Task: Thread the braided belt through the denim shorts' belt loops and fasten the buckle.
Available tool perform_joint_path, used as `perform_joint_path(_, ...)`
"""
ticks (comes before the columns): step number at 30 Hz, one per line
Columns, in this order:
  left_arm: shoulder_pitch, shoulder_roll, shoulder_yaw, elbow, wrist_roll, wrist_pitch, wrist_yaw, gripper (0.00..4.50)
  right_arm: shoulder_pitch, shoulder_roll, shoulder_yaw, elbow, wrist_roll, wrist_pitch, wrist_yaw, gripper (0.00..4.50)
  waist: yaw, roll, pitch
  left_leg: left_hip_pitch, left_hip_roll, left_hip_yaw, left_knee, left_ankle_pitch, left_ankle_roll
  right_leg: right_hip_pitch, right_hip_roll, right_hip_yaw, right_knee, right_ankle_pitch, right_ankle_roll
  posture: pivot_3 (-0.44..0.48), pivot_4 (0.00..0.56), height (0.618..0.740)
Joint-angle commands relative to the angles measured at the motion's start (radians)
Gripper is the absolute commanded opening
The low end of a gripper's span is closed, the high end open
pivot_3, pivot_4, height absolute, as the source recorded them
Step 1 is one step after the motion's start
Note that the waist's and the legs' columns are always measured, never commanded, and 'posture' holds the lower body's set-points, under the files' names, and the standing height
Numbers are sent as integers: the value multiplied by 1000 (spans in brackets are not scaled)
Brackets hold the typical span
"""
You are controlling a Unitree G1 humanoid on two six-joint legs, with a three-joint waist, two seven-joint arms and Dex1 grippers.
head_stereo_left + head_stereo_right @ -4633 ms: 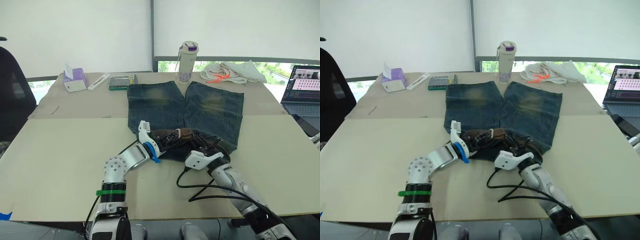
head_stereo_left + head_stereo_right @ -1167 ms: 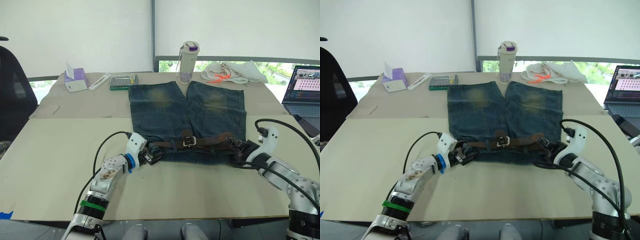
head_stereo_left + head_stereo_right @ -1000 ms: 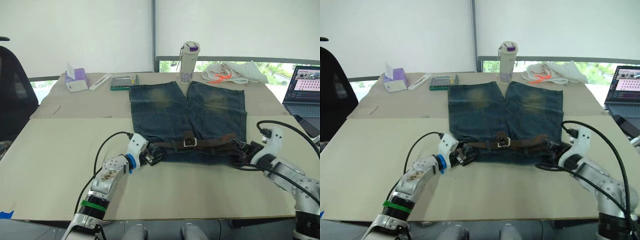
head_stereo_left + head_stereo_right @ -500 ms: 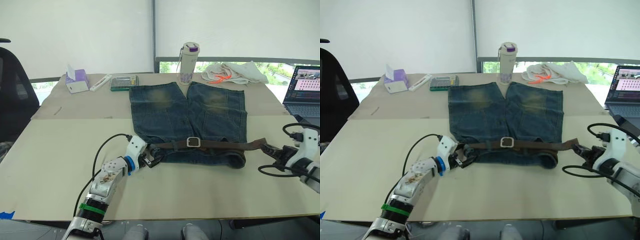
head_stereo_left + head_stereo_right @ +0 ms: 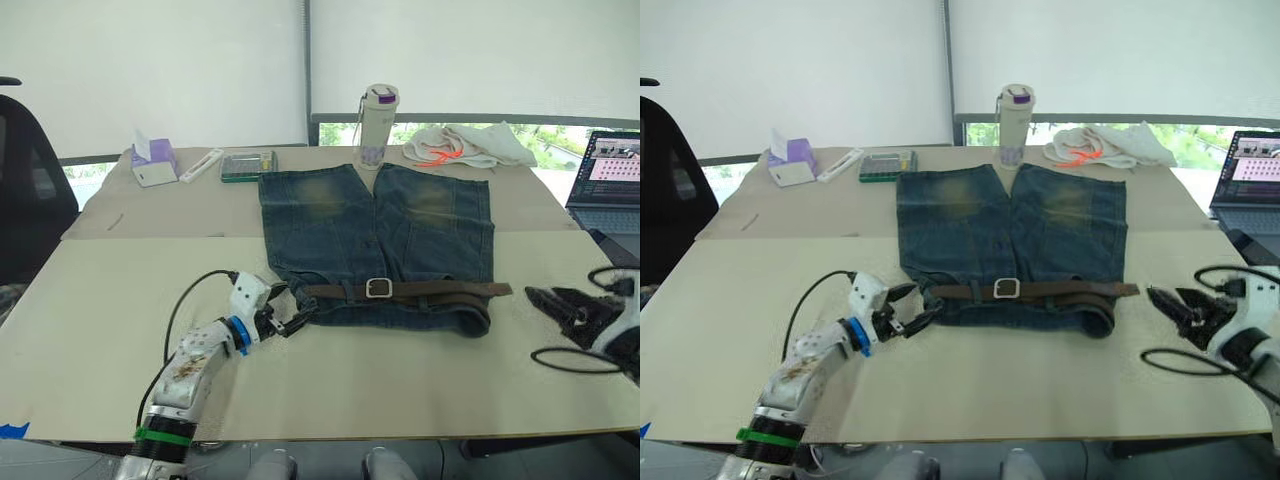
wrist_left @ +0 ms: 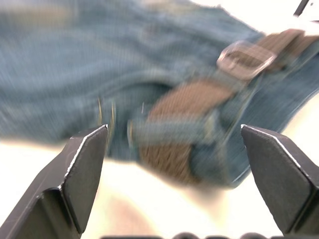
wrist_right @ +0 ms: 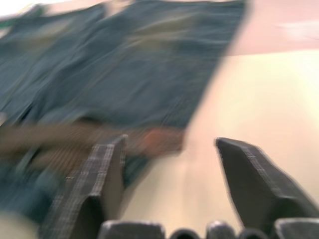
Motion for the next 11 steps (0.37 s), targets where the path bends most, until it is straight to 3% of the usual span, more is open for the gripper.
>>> perform_joint_path(1, 51, 83, 51, -111, -35, 2, -54, 4500, 76, -31, 43, 32, -113, -206, 190, 4487, -2, 0, 0, 0, 0, 0, 0, 0, 0, 0, 0, 0, 0, 0, 0, 0, 150, 740)
perform_joint_path(5, 172, 198, 84, -156, -29, 3, -113, 4500, 120, -59, 100, 164, -233, -430, 340, 4487, -7, 1, 0, 2, 1, 3, 0, 0, 1, 0, -1, 2, 0, -1, 0, 0, 150, 740)
perform_joint_path(11, 271, 276, 111, -215, -54, 56, -127, 4500, 53, -48, 106, 288, -239, -501, 407, 4487, -7, -1, 2, 3, 7, 5, 0, -1, 1, 0, 0, 2, 0, -1, -1, 0, 150, 740)
